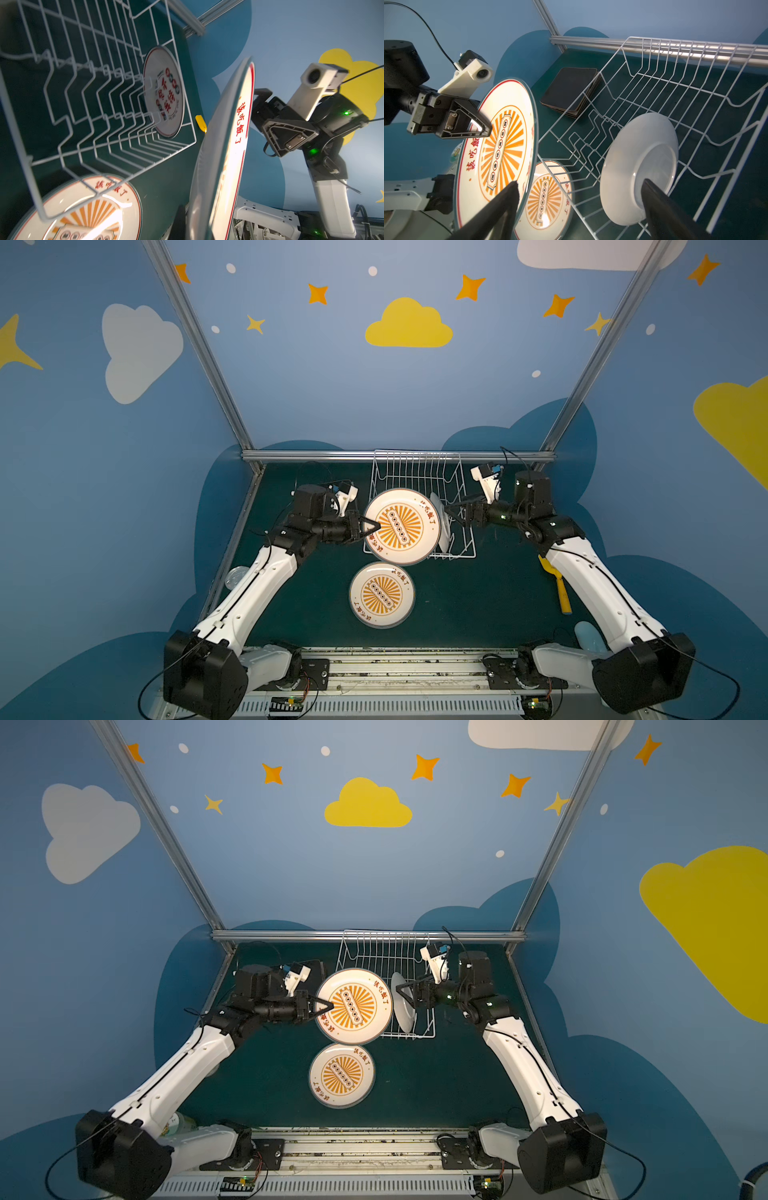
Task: Unload the plates from the dish rack
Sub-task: 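Carry the printed plate toward the robot with the left gripper while right releases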
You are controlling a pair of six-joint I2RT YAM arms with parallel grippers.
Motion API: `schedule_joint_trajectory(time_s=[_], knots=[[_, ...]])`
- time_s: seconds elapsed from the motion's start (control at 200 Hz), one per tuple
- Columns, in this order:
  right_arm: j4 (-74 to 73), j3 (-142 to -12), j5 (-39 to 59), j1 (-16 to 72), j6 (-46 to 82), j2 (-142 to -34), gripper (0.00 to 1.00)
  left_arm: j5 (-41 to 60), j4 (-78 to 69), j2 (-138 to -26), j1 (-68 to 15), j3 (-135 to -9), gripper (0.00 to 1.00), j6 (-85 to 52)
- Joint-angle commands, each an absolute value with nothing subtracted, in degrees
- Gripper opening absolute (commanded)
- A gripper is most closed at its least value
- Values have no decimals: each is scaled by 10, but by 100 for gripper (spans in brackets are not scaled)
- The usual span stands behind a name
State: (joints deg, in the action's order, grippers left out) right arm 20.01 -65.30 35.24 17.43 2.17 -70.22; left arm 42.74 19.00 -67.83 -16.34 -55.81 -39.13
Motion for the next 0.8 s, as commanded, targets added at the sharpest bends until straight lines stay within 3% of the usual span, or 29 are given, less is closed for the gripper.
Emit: schedule_joint_trajectory(time_s=[0.0, 0.791], knots=[[209, -645, 343, 193, -83, -685, 91, 428, 225, -626, -159, -530, 3, -388], [210, -642, 283, 240, -119, -667, 91, 332, 459, -358, -157, -342, 3, -480]])
